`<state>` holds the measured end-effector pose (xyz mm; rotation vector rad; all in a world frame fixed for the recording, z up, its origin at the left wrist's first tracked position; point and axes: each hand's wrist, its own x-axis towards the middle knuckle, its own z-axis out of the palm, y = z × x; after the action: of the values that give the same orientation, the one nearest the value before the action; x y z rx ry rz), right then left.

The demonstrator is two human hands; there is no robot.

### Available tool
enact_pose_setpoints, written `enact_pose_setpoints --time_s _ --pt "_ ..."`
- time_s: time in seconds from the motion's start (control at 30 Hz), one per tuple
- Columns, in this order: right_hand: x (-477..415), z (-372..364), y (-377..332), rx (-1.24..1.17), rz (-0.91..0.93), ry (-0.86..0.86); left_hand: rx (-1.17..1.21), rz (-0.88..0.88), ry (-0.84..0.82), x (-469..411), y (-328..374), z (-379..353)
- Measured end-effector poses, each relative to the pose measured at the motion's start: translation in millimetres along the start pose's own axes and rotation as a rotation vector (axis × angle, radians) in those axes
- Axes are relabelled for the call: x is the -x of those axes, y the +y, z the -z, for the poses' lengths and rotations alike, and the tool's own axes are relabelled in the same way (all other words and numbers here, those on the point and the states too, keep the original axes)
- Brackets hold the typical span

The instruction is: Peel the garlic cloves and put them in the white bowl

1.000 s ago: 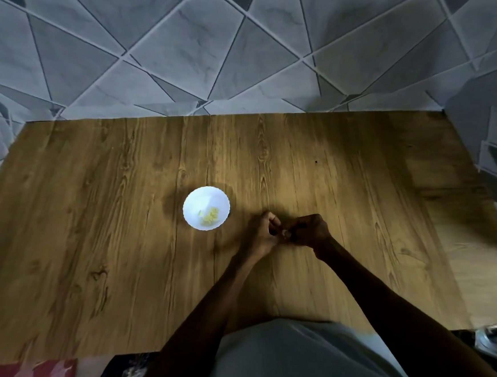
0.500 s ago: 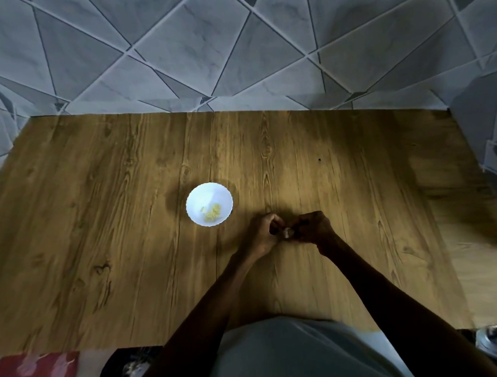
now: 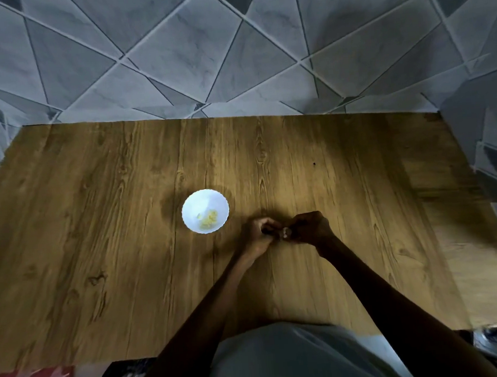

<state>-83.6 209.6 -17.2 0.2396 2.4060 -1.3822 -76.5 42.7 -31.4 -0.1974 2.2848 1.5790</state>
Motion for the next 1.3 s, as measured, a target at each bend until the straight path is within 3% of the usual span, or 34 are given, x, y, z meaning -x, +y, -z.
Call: enact_pose_setpoints --time_s 0.17,0.4,0.5,0.63,0.8,1.07,1.13,1.2,1.3 --pt "-11 -2 -2 0.257 0.155 0.093 0.097 0.077 0.039 2 -4 6" --pt "-13 -9 -9 0.529 0.332 0.074 0.226 0.204 0.081 7 -9 13" --pt "-5 -8 -13 0.521 0.373 0.134 0.327 0.284 0.099 6 -8 15" --pt "17 -10 -16 0.308 0.545 0.052 0.539 0.404 0.081 14 4 10" --pt "30 -17 -9 0.220 0.401 0.119 0.701 0.488 -0.024 26 0 6" --pt "43 -16 1 0.305 0.421 0.049 0.714 0.473 -0.132 36 -7 12" --pt "45 -17 3 0.383 0.414 0.061 0.586 0.415 -0.107 37 -8 10" --pt "47 -20 5 0.472 0.375 0.073 0.157 0.245 0.043 36 -10 10" --pt "48 -23 10 0.607 0.347 0.071 -0.461 -0.151 0.198 37 -16 15"
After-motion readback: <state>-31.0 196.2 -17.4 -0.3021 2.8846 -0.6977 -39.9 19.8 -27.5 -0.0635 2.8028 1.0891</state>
